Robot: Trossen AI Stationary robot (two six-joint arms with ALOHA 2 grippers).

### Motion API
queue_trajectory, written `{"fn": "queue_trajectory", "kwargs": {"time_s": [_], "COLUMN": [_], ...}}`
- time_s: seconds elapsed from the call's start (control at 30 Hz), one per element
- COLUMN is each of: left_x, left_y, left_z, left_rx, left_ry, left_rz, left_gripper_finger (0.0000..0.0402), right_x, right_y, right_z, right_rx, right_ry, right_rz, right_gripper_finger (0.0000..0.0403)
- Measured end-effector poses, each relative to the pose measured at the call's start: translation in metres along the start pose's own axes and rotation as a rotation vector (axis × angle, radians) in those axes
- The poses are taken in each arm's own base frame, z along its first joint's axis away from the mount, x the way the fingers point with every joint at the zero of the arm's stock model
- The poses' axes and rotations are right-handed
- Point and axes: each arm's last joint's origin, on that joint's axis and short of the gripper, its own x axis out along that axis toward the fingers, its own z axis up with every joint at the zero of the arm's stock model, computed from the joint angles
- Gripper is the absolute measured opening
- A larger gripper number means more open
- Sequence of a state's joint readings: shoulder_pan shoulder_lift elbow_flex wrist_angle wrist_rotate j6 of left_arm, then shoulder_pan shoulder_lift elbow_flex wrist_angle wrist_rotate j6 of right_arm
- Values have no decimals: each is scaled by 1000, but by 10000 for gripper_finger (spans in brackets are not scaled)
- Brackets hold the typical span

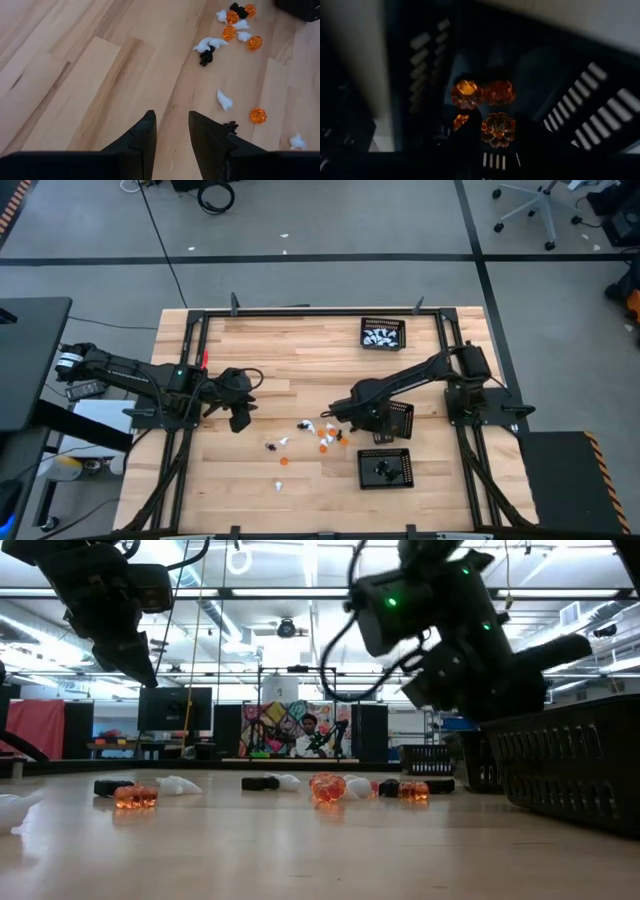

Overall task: Sort Halloween decoration
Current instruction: Put the orange pumpkin toy into the center black bin

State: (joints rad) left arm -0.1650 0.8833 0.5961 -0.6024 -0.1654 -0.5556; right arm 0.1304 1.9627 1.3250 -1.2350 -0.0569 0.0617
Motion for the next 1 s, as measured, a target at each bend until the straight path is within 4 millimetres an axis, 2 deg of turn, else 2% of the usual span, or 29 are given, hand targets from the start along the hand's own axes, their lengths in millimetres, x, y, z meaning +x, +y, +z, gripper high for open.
{"fn": "queue_trajectory", "kwargs": {"time_s": [0.27,0.5,0.67,0.83,1.0], "left_x": [0,0,0,0,0], "left_y": [1,1,1,1,0], "left_z": [0,0,0,0,1], "left_rx": [-2,-1,-1,0,-1], "left_ry": [-13,-13,-14,-14,-20], "left_rz": [20,20,21,21,17], "left_gripper_finger": [123,123,123,124,124], "right_x": [16,8,-11,-40,-70], "right_y": [-7,-12,-12,-11,-11], "right_z": [-13,-18,-28,-38,-28], "right_rx": [43,55,76,118,173], "right_ry": [-36,-75,-111,-227,-371], "right_rz": [69,81,88,77,68], "right_gripper_finger": [136,166,168,167,167]}}
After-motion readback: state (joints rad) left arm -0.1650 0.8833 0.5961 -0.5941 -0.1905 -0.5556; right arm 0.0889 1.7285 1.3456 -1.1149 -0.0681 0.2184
